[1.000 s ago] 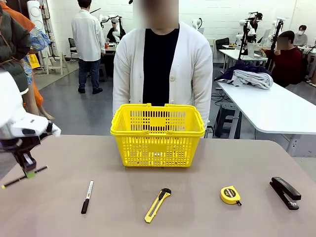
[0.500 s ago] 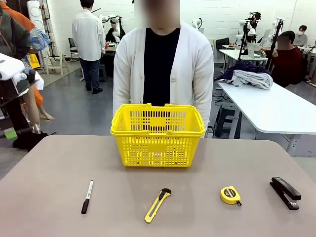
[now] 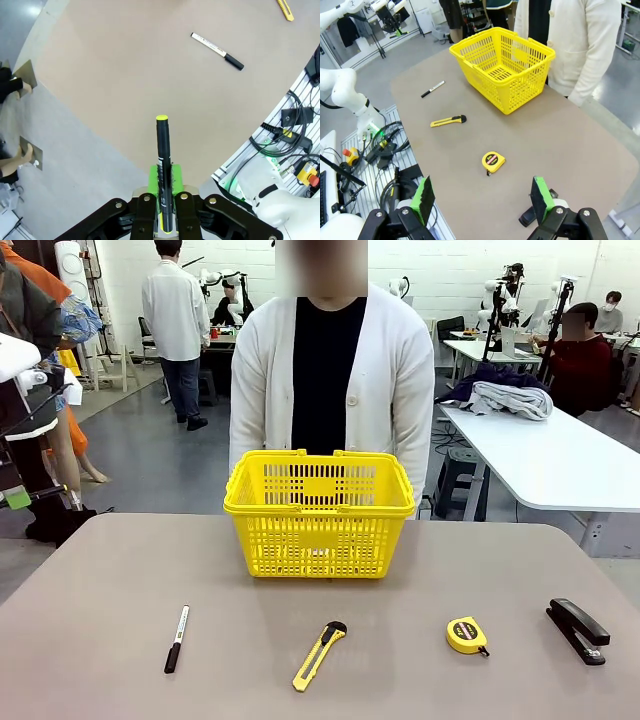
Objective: Place the items the person wants into the basket.
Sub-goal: Pick up the item the person points to and place it in the Market Basket.
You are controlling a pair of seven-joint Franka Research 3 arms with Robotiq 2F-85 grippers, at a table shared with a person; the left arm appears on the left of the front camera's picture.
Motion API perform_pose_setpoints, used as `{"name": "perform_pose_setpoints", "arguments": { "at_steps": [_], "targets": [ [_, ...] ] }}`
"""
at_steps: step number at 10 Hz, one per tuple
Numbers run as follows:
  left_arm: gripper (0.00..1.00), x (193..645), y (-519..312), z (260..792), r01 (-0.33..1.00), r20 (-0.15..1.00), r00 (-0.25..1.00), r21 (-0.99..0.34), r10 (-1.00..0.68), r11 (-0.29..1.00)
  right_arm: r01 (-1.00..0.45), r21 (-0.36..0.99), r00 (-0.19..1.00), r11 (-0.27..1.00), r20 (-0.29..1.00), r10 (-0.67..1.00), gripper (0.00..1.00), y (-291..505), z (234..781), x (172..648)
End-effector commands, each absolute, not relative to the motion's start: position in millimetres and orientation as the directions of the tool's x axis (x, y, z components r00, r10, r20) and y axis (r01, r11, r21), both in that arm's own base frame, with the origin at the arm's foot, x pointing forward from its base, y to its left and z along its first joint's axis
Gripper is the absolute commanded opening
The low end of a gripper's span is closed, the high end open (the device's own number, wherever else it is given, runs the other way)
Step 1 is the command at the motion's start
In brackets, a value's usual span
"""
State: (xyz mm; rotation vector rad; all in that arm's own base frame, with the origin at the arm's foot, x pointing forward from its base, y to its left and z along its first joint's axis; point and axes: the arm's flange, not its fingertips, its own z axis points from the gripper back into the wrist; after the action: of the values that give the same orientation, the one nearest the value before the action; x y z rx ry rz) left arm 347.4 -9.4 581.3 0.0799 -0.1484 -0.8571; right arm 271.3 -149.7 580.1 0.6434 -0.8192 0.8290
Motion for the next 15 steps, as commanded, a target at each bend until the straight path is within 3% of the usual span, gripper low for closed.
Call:
{"name": "perform_pose_setpoints", "arguments": {
  "at_steps": [1,2,3,5,7,11,15],
  "targets": [
    [0.00,347.4,-11.4,581.0,0.742,0.094,0.650,0.136,-0.754,0.656,-0.843,0.171,0.394,0.510,0.842,0.368,1.00,-150.5,580.3,272.7],
    [0.00,347.4,-11.4,581.0,0.742,0.094,0.650,0.136,-0.754,0.656,-0.843,0.171,0.394,0.510,0.842,0.368,1.00,-150.5,580.3,272.7],
    [0.11,347.4,-9.7,581.3,0.747,0.098,0.645,0.130,-0.758,0.652,-0.843,0.171,0.394,0.510,0.842,0.368,1.00,-150.5,580.3,272.7],
    [0.11,380.3,-70.8,620.2,0.853,0.066,0.404,0.332,-0.912,0.402,-0.843,0.171,0.394,0.510,0.842,0.368,1.00,-150.5,580.3,272.7],
    [0.11,426.2,-148.6,654.2,0.907,-0.016,0.233,0.364,-0.972,0.211,-0.843,0.171,0.394,0.510,0.842,0.368,1.00,-150.5,580.3,272.7],
    [0.11,510.9,-302.6,667.4,0.961,-0.107,-0.019,0.273,-0.994,-0.048,-0.843,0.171,0.394,0.510,0.842,0.368,1.00,-150.5,580.3,272.7],
    [0.11,593.0,-372.8,625.1,0.994,-0.012,-0.052,0.096,-0.999,-0.053,-0.843,0.171,0.394,0.510,0.842,0.368,1.00,-150.5,580.3,272.7]
  ]
}}
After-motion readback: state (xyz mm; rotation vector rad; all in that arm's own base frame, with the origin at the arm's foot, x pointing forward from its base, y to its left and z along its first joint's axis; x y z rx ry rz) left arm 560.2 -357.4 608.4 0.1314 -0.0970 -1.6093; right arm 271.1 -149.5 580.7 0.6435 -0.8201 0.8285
